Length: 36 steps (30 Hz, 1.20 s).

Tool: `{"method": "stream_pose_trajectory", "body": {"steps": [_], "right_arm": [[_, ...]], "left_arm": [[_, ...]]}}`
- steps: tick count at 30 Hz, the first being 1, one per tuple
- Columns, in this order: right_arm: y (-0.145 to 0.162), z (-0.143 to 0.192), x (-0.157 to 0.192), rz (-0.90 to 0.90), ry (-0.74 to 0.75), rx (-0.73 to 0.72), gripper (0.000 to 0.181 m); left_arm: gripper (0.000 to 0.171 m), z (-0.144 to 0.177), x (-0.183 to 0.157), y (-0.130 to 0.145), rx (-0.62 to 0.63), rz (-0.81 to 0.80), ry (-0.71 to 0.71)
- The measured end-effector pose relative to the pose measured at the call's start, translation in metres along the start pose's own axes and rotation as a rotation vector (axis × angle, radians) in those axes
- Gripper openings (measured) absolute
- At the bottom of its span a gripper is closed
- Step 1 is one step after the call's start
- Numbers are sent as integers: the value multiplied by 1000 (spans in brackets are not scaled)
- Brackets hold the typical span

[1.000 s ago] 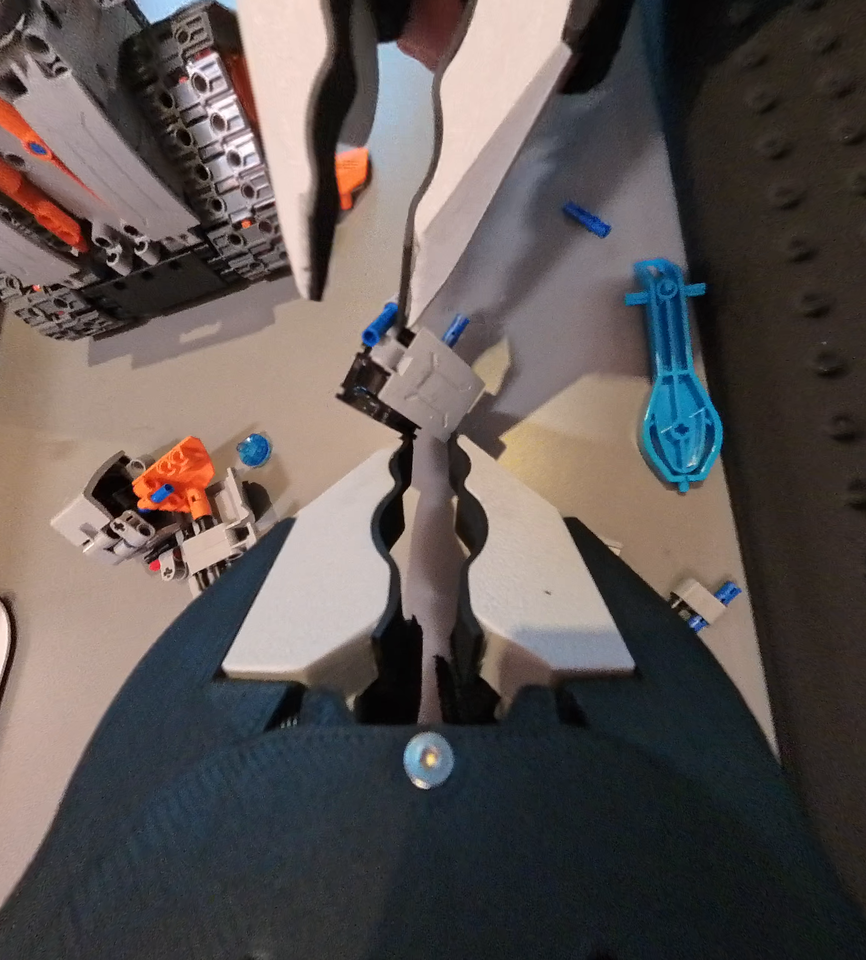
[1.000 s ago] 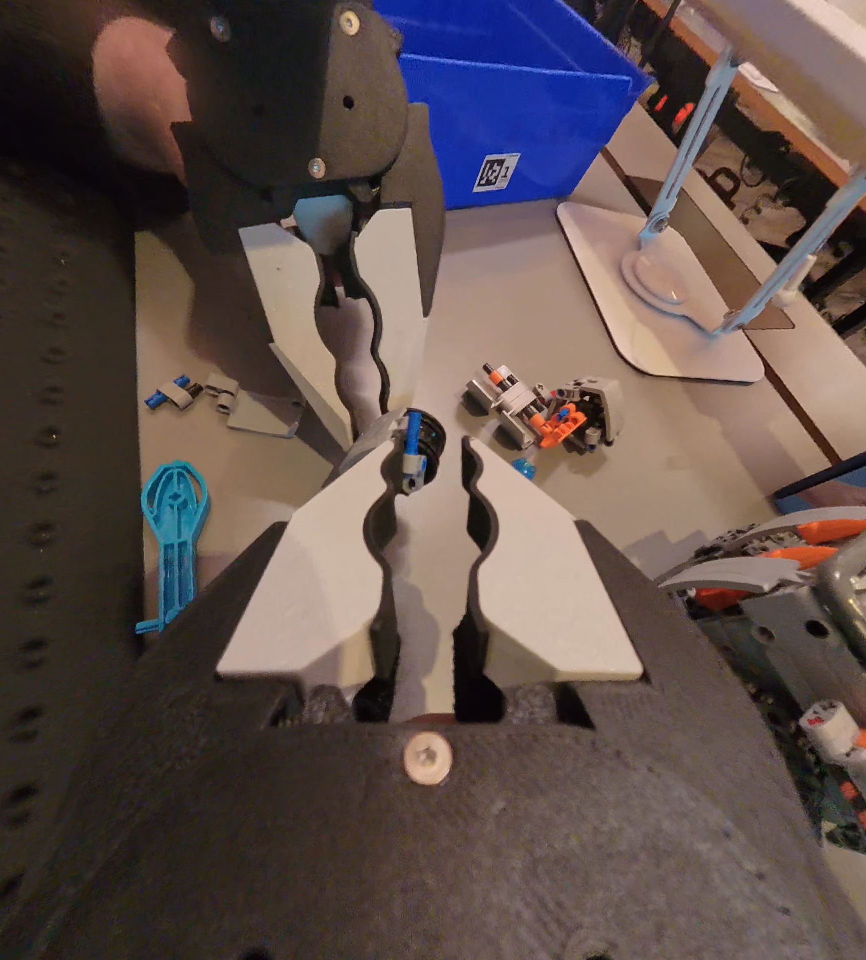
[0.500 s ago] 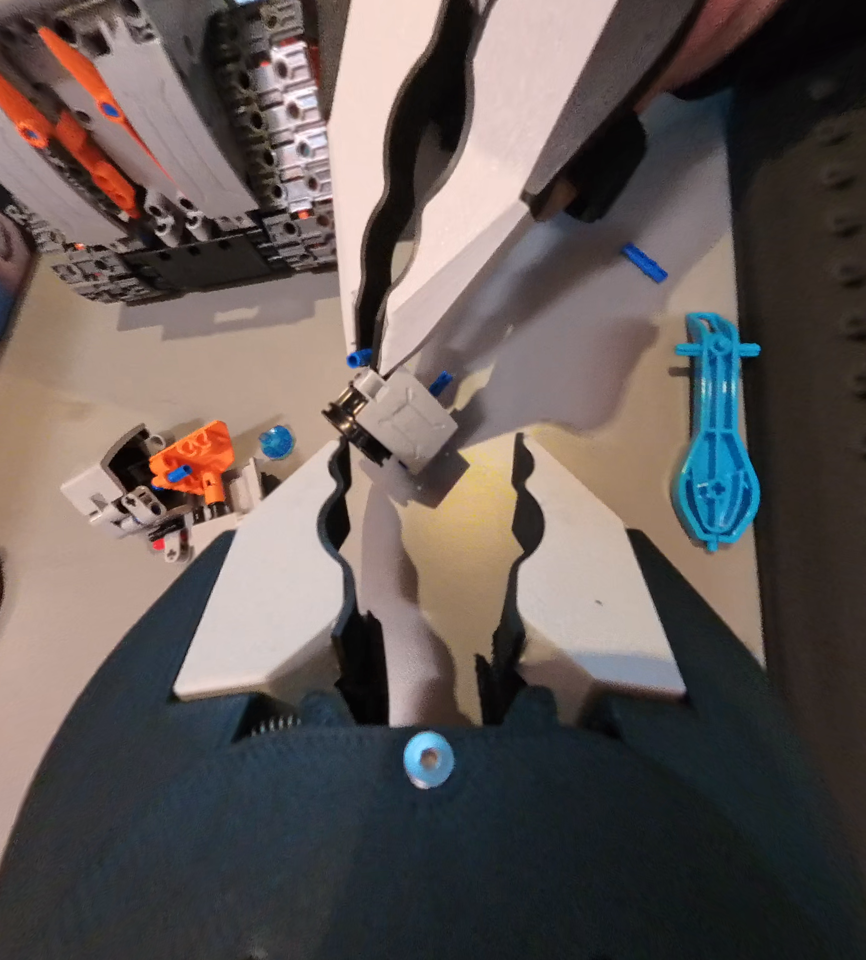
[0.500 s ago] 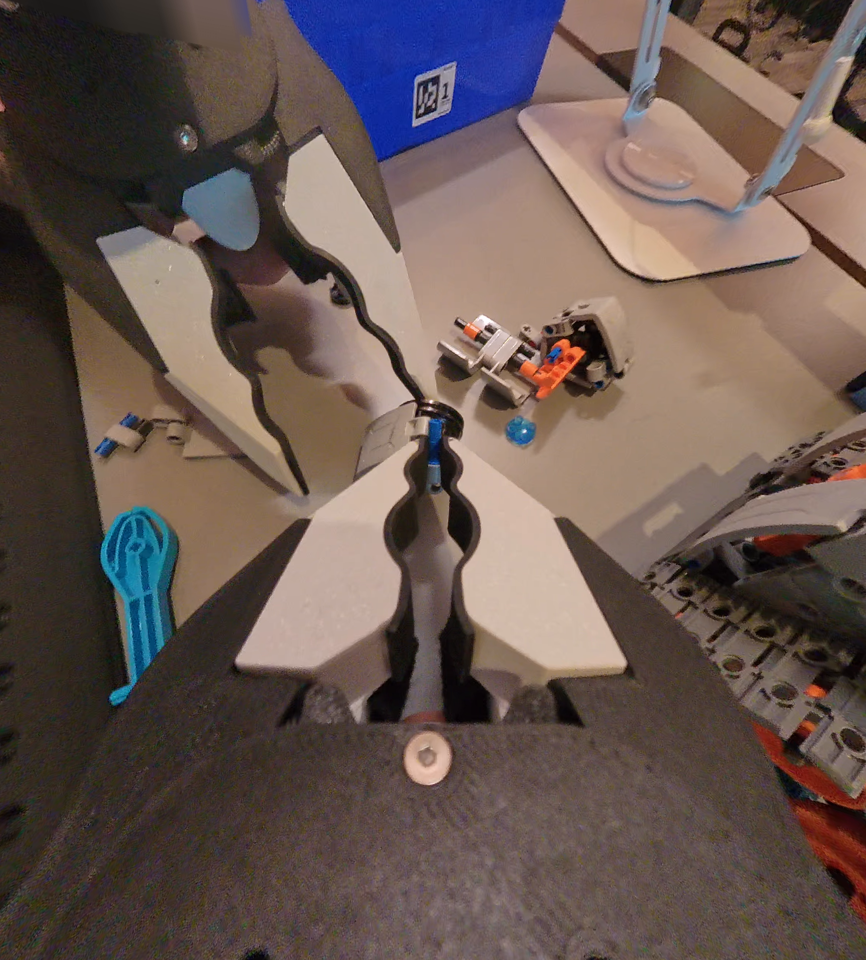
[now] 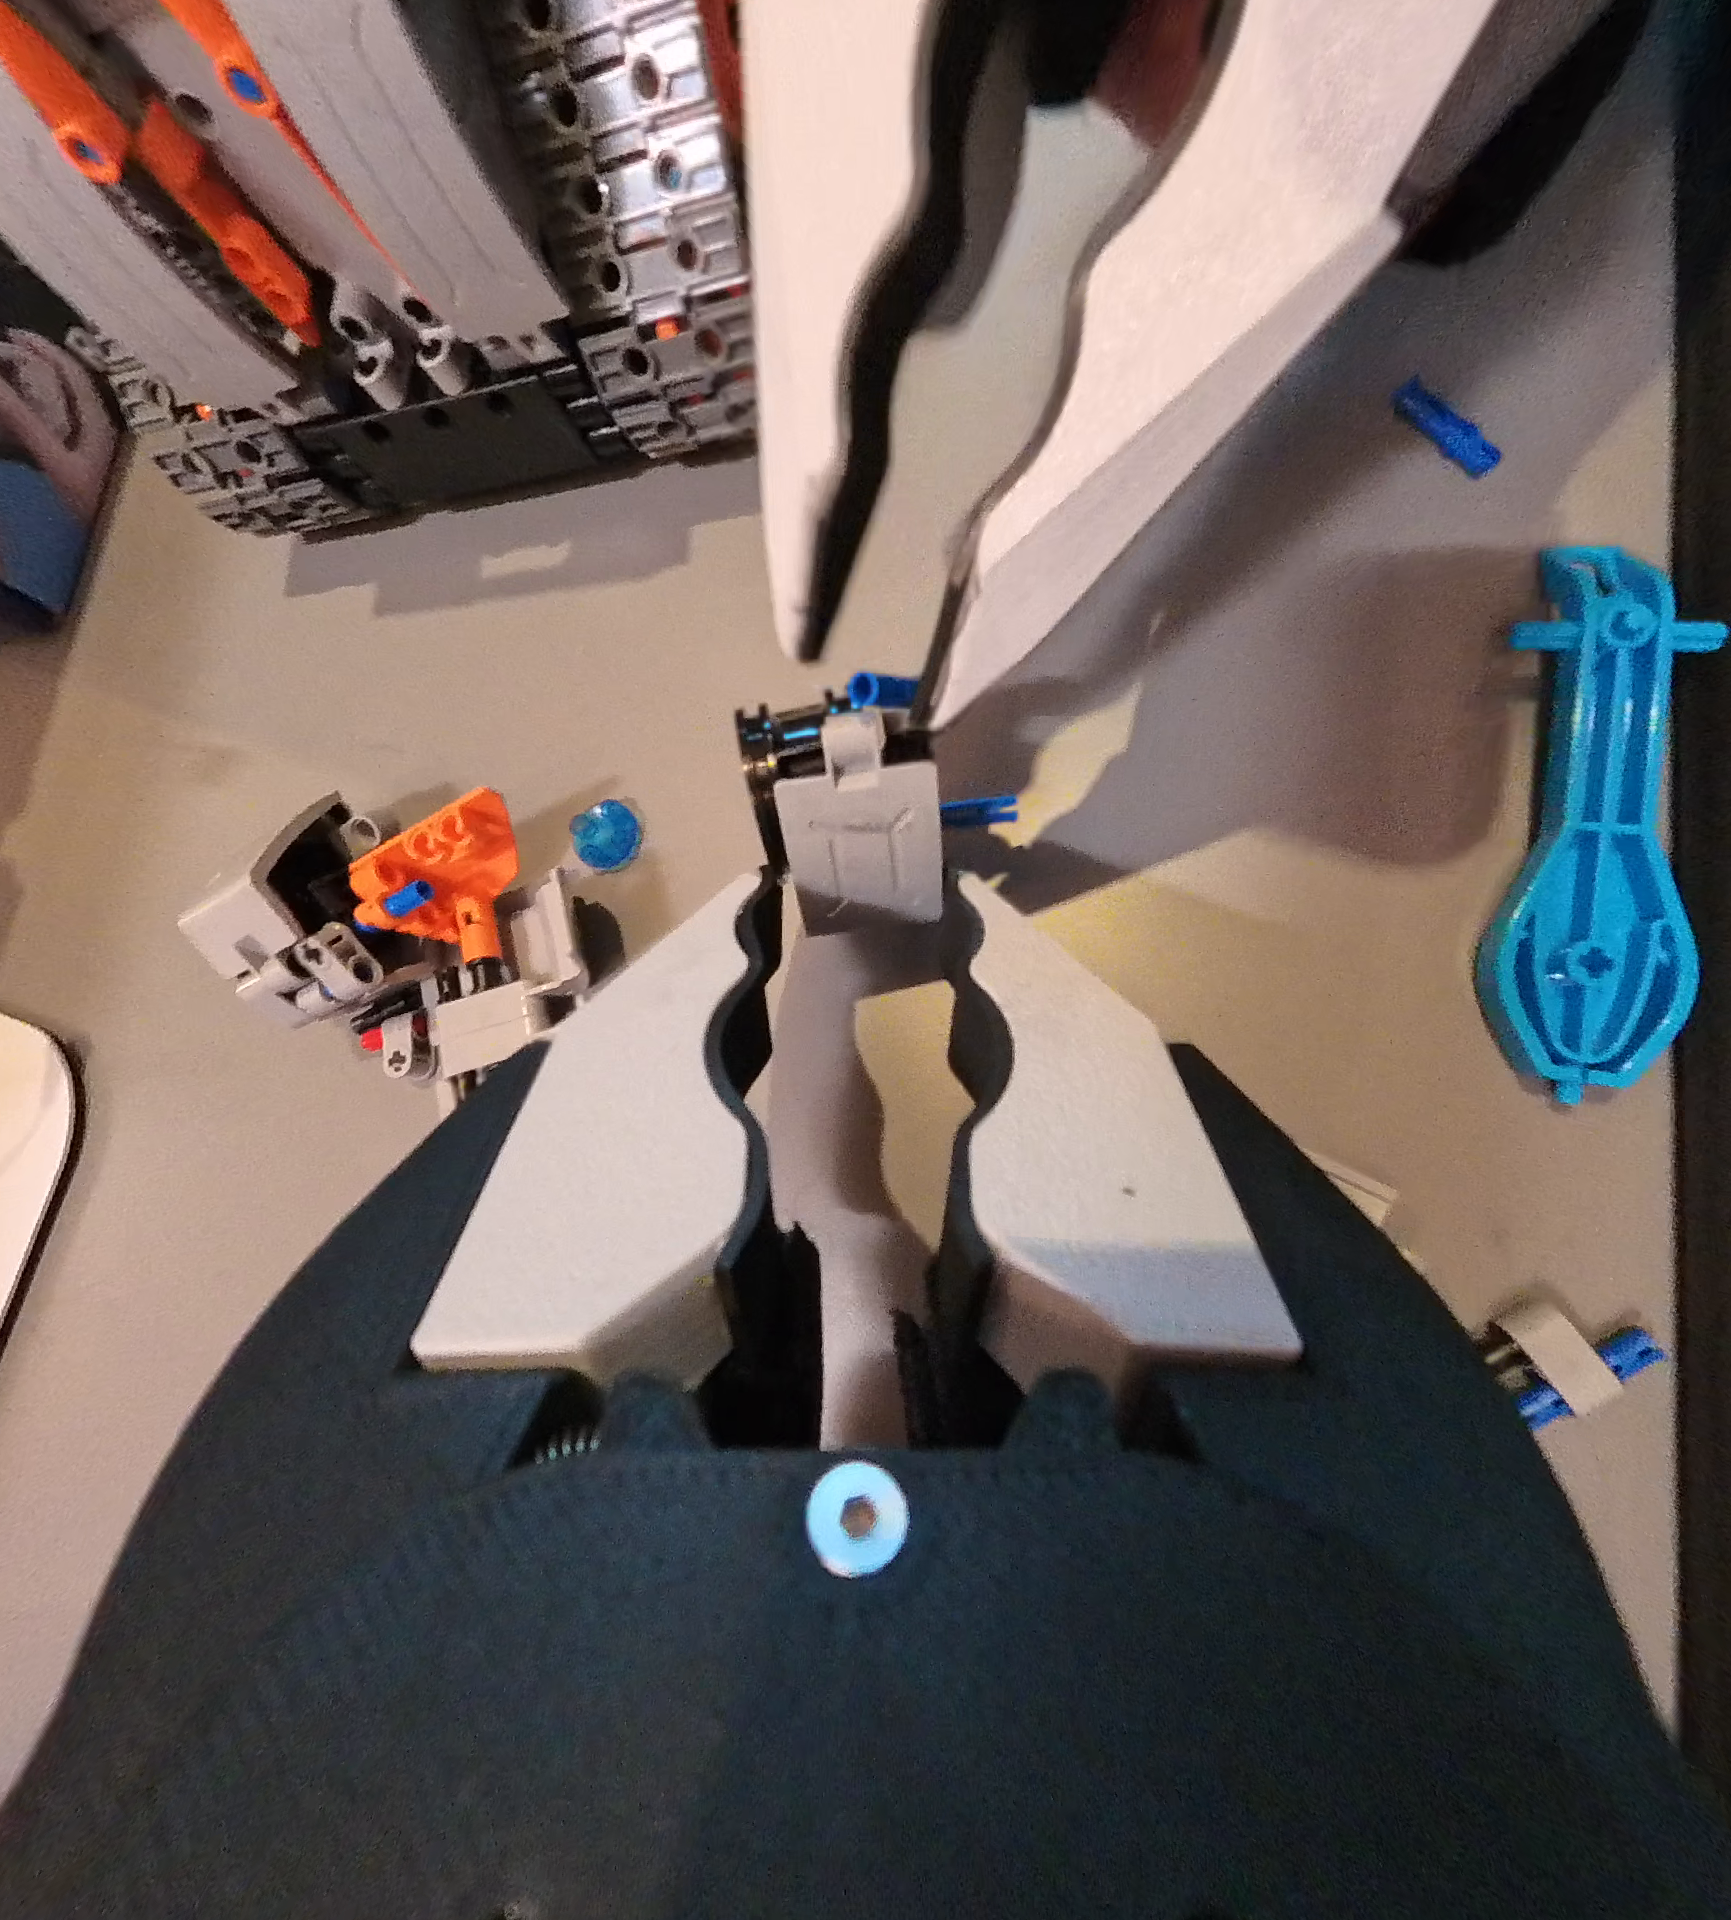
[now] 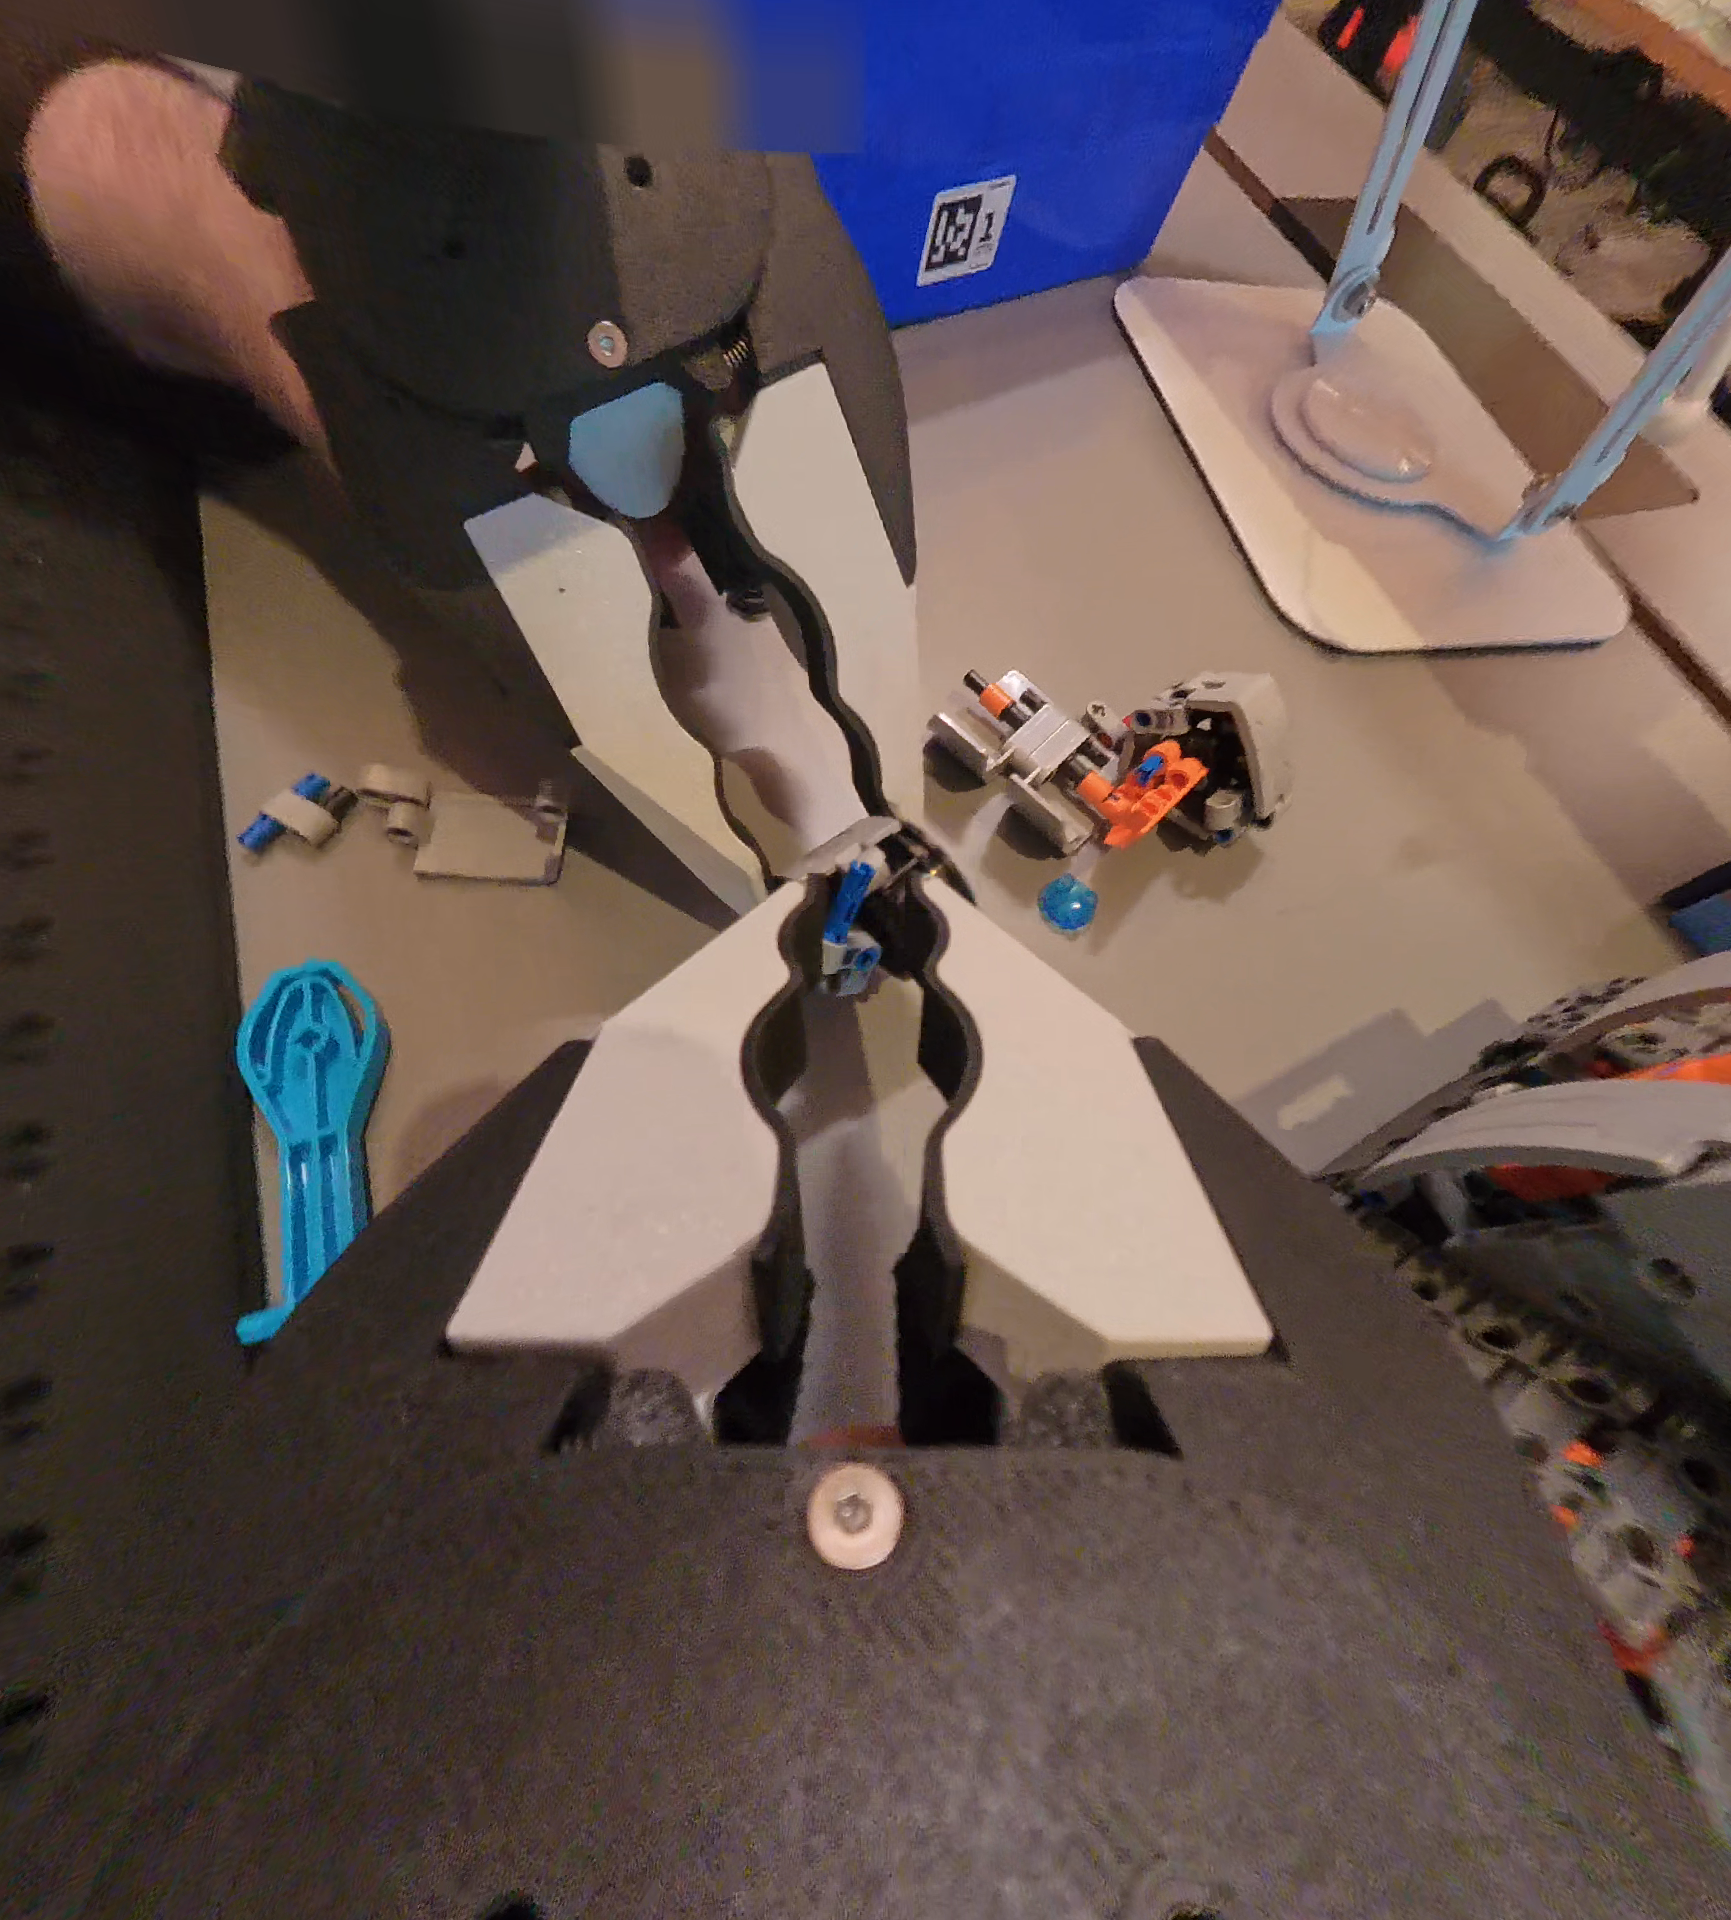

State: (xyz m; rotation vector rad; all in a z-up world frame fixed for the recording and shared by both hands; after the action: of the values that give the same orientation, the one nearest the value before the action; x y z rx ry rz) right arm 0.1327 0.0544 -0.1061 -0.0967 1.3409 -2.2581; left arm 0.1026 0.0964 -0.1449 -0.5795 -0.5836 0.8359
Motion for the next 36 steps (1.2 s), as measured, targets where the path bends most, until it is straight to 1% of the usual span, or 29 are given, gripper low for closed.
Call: {"method": "stream_pose_trajectory", "body": {"steps": [2, 4, 6, 8, 9, 10, 11, 13, 15, 20, 21, 22, 34, 36], "right_arm": [[-5, 9, -1, 123, 61, -16, 21], [-5, 9, 5, 258, 94, 1, 28], [4, 3, 13, 396, 111, 77, 32], [14, -3, 18, 484, 106, 146, 37], [16, -4, 20, 513, 105, 161, 38], [16, -5, 21, 540, 109, 165, 37], [15, -4, 22, 562, 110, 167, 34], [15, -3, 23, 614, 118, 180, 27], [18, -2, 21, 666, 131, 218, 29], [23, 1, 20, 709, 86, 224, 28], [23, 2, 20, 713, 89, 215, 28], [22, 2, 20, 713, 95, 208, 21], [26, 2, 17, 703, 141, 199, 21], [26, 2, 17, 663, 135, 189, 21]], "left_arm": [[28, -2, -2, 1, 32, -10, 25], [27, -5, -6, 2, 68, -7, 70], [27, -6, -7, -1, 84, 7, 115], [27, -6, -8, -1, 108, 20, 167], [27, -6, -10, -1, 121, 43, 217], [27, -6, -10, -1, 129, 51, 235], [27, -7, -9, -1, 134, 53, 241], [26, -6, -14, -2, 147, 82, 314], [26, -6, -13, -2, 153, 98, 345], [25, -7, -11, -4, 169, 103, 373], [24, -7, -11, -4, 166, 108, 377], [23, -7, -11, -4, 161, 112, 388], [22, -8, -10, -6, 116, 136, 396], [22, -8, -10, -6, 111, 132, 394]]}}
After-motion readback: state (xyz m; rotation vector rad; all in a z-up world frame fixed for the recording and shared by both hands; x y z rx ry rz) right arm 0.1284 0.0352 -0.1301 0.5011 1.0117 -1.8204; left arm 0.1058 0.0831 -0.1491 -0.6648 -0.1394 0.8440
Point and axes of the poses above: each gripper's, where its closed fingertips meet, z back along the fingers, y out of its underside, x = y × z across the jaws, the point moved 3 cm from there along z, back along the fingers
